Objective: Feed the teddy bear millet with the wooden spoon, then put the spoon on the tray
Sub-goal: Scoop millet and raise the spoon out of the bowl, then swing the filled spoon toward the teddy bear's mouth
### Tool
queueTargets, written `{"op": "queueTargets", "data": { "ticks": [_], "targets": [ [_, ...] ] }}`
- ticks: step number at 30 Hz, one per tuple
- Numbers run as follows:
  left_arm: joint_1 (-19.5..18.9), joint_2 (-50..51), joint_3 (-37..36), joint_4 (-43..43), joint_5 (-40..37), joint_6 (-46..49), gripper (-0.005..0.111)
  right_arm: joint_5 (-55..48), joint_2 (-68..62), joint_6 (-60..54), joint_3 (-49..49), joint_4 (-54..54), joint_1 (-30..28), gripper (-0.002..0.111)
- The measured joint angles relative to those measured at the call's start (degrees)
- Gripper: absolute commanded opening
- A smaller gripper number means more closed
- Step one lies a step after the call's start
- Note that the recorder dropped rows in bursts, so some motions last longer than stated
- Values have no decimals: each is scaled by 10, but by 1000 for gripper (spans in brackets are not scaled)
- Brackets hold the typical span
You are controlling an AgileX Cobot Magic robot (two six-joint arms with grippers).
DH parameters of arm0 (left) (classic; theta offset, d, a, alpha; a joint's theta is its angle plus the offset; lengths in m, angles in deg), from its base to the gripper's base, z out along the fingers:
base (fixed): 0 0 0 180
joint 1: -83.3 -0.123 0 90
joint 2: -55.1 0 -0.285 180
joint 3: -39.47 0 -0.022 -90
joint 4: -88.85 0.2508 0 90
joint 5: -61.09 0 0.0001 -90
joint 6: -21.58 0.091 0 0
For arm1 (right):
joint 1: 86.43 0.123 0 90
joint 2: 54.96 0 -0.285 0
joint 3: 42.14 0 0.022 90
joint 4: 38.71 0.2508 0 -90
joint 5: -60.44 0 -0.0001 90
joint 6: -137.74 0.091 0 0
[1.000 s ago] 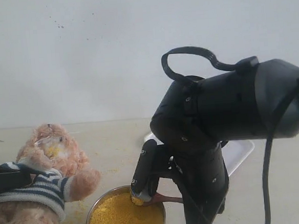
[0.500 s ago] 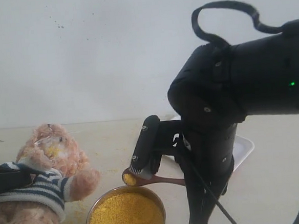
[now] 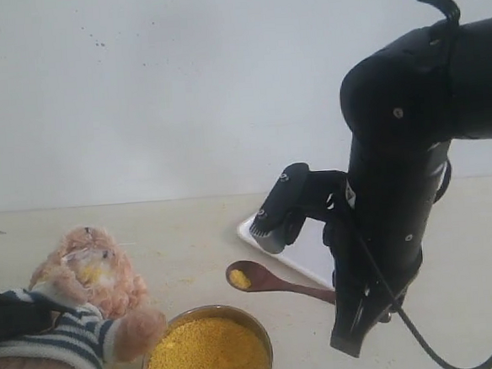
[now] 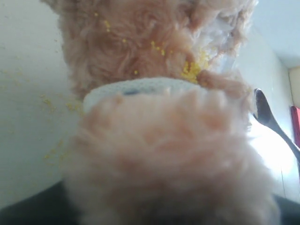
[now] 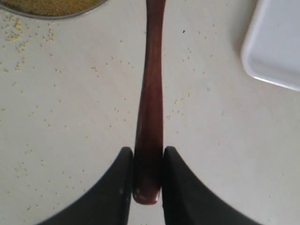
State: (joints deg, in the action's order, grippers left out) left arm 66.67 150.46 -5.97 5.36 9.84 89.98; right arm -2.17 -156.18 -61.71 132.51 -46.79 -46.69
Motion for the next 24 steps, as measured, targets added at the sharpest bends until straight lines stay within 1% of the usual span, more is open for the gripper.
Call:
{"op": "queueTargets", "data": {
  "ticks": [3,7,15,21,24],
  "targets": [
    [0,0,0,16,-18,-19,4,-1,1,0,0,6,-5,0],
    [0,0,-11,16,-19,-22,4,12,1,0,0,10,-5,0],
    [0,-1,-63,-23,-14,-23,4,22,1,0,0,9,-5,0],
    [0,-1,-70,-37,-13,-20,4,70,2,0,0,13,-5,0],
    [0,-1,-70,-44,-13,-16,4,93,2,0,0,21,4,0]
  ]
}}
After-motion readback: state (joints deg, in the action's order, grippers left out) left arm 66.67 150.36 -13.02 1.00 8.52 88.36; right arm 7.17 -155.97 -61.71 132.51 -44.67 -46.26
